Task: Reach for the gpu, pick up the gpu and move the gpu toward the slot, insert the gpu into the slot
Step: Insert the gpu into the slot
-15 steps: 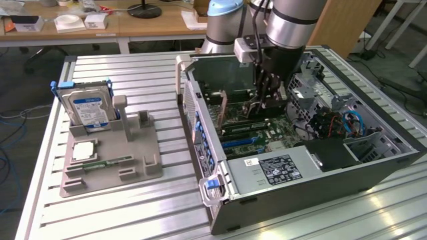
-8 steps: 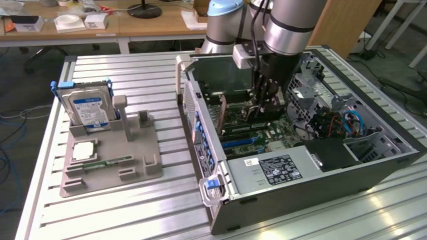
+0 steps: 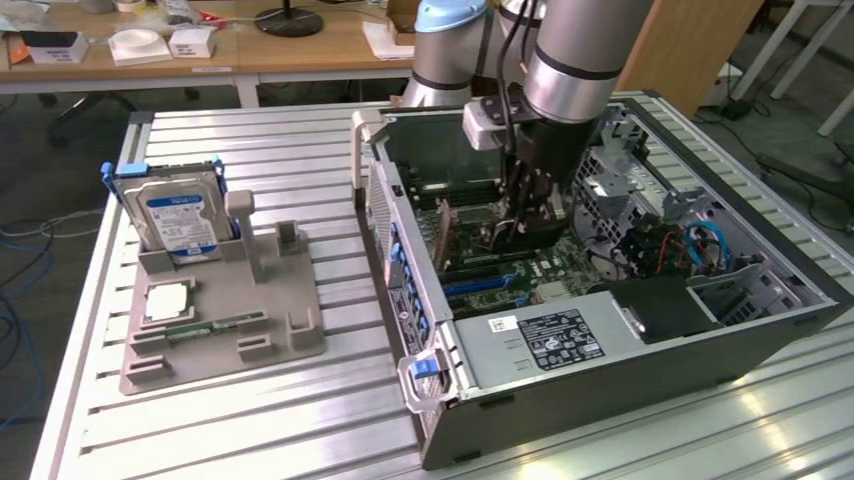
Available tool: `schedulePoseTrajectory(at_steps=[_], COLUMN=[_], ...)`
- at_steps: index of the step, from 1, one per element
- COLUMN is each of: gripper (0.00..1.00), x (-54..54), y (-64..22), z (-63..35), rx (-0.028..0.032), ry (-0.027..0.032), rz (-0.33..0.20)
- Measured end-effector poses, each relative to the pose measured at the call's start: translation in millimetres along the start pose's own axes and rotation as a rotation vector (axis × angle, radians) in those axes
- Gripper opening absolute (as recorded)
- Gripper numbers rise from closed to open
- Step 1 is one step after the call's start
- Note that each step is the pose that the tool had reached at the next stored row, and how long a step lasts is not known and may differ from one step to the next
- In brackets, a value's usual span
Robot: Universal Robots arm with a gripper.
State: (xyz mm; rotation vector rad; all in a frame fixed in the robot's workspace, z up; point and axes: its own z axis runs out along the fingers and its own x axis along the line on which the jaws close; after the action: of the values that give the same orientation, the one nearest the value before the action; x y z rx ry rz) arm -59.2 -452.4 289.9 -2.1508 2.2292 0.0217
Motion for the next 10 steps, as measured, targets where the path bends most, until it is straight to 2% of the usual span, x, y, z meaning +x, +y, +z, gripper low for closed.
schedulePoseTrajectory(at_steps=[2,10], gripper=[0.26,0.26], x=[0.2,2.3], y=[1.0,8.8], z=[2.9,11.5], rx=[-0.0006,-0.0024], ry=[0.0029,0.0035], rz=[-0.002,-0.003])
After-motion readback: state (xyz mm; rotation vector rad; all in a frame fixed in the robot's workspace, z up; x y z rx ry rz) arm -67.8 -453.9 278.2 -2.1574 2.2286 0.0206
